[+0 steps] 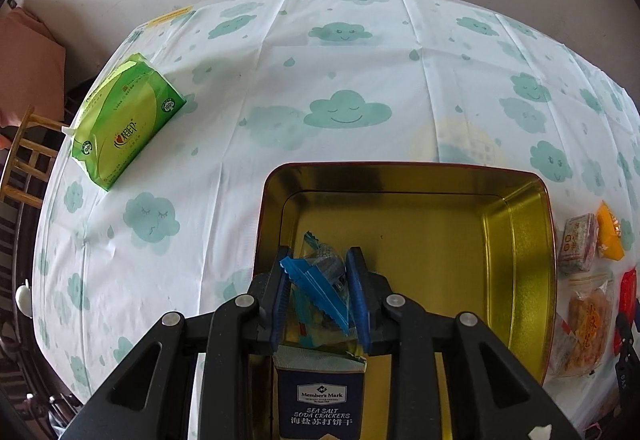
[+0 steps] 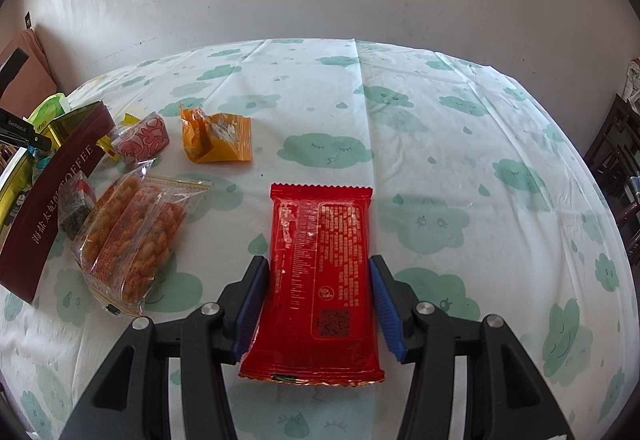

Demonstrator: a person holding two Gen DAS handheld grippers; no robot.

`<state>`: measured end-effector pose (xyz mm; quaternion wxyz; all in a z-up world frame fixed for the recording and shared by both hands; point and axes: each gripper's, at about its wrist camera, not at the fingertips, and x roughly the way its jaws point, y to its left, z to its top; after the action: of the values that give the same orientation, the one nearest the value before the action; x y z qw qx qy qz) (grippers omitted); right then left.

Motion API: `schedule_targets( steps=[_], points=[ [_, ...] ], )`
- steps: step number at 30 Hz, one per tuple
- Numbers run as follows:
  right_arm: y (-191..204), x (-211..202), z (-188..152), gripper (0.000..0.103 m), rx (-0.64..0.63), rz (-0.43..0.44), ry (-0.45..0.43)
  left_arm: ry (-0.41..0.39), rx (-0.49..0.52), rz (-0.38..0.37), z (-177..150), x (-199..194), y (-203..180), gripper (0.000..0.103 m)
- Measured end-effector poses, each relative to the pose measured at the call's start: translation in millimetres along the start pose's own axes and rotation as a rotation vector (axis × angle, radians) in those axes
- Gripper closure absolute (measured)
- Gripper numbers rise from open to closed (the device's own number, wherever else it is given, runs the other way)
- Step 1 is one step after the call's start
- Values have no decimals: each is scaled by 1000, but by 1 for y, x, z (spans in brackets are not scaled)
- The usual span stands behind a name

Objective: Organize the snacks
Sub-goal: 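Lower the blue-clipped snack bag into the tin box and open the left tool, then carry the red wafer pack into the tin box and open the right tool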

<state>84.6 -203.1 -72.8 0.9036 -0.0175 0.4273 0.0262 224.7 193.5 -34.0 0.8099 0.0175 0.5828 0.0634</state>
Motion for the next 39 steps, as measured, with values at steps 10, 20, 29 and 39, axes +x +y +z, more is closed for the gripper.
schedule_targets(
  steps=[10, 20, 29, 39],
  points=[
    [0, 4, 9, 50, -8, -1, 72, -90, 18, -20, -17, -34, -5, 52],
    [1, 15, 29, 51, -5, -15, 237, -180, 30, -59, -54, -74, -3, 33],
    [5, 8, 30, 60, 81, -24, 226, -200, -44, -32, -90, -82, 24, 19],
    [43, -43, 55, 60, 117, 50, 123, -244, -165, 4, -118, -93, 60, 14]
  ],
)
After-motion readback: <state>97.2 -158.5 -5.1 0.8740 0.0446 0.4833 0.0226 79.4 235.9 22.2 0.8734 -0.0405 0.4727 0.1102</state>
